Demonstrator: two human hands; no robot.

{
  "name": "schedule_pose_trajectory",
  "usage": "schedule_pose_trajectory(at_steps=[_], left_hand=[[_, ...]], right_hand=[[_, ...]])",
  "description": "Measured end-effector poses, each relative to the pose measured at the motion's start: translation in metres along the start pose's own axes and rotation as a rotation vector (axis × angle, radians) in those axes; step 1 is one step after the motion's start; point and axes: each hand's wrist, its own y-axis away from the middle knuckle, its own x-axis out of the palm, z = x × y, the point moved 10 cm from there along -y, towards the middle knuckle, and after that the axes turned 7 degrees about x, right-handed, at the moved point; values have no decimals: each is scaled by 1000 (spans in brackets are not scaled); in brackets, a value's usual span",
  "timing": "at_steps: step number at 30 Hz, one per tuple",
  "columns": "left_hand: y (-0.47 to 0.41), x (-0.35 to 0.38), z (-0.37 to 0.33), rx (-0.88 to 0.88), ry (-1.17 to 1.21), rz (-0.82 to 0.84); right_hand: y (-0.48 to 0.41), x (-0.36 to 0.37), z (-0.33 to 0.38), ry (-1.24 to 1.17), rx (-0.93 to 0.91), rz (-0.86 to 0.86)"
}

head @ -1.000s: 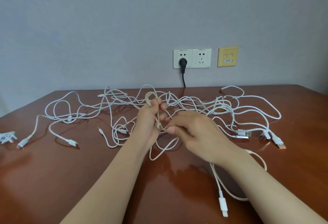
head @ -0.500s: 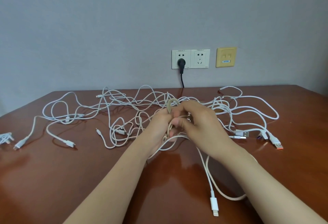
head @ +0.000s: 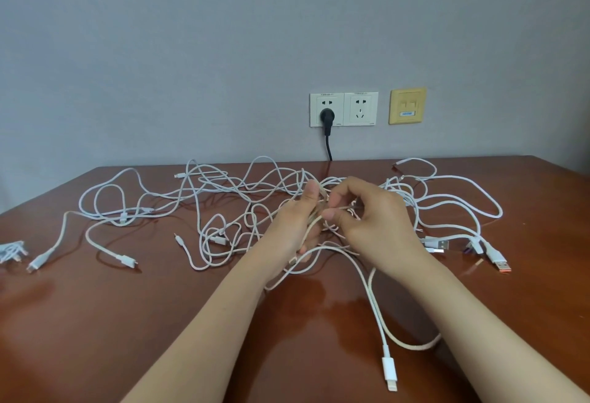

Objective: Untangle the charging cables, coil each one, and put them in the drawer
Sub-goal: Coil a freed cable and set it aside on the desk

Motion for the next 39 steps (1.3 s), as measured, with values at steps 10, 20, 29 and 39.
schedule_pose_trajectory(at_steps=[10,20,29,39], left_hand=[[11,25,-3,10,-301,206],[6,1,-2,-13,-105,-55],[4,-16,0,-2,-32,-225],[7,-11,-15,153,-187,-229]], right_hand=[[-5,-14,-11,23,40,-114],[-10,6,-49,-448,386,74],[-8,11,-45,-258,349,41],[3,35,-24,174,118,173]])
